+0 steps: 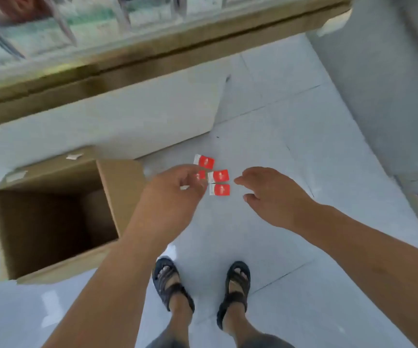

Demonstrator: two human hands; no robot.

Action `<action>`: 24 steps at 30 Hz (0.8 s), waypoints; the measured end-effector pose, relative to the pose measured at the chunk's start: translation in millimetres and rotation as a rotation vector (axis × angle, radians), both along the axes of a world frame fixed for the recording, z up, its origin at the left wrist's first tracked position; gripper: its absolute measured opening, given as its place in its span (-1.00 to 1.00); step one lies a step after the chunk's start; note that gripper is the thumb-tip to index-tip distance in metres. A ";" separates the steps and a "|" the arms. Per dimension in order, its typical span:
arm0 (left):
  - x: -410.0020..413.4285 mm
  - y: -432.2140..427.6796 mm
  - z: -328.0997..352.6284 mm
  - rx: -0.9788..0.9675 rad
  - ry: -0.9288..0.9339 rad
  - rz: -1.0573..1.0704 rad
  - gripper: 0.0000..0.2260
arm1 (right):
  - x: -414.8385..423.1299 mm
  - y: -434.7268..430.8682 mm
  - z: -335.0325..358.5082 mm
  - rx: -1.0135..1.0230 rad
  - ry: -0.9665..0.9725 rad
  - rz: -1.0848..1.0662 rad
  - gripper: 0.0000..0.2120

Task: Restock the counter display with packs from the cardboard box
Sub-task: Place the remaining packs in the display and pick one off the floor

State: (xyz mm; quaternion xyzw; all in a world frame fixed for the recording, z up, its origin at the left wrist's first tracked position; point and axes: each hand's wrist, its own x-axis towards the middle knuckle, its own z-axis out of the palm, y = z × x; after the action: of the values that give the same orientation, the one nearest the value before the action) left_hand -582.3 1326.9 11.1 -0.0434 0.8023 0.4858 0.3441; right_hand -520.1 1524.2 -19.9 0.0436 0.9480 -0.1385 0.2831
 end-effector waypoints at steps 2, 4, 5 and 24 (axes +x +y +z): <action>2.3 4.3 -53.9 -0.024 -0.023 -0.010 -0.73 | 1.1 4.0 -69.4 0.004 -0.038 0.010 -0.60; 6.1 10.3 -114.3 -0.038 -0.043 -0.001 -0.85 | 3.0 8.2 -144.3 0.002 -0.072 0.021 -0.61; 7.2 13.7 -143.5 -0.051 -0.045 -0.005 -0.88 | 3.7 10.6 -180.0 0.005 -0.084 0.028 -0.61; -2.1 32.8 -448.0 -0.133 -0.054 0.158 -0.78 | -37.1 21.9 -549.1 0.246 0.130 0.202 -0.59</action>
State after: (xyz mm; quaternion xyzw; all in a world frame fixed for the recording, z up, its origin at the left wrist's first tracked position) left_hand -584.4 1359.7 -437.0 -0.1426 0.8173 0.4557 0.3226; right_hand -557.2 1546.2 -569.0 -0.0267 0.9737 0.0053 0.2262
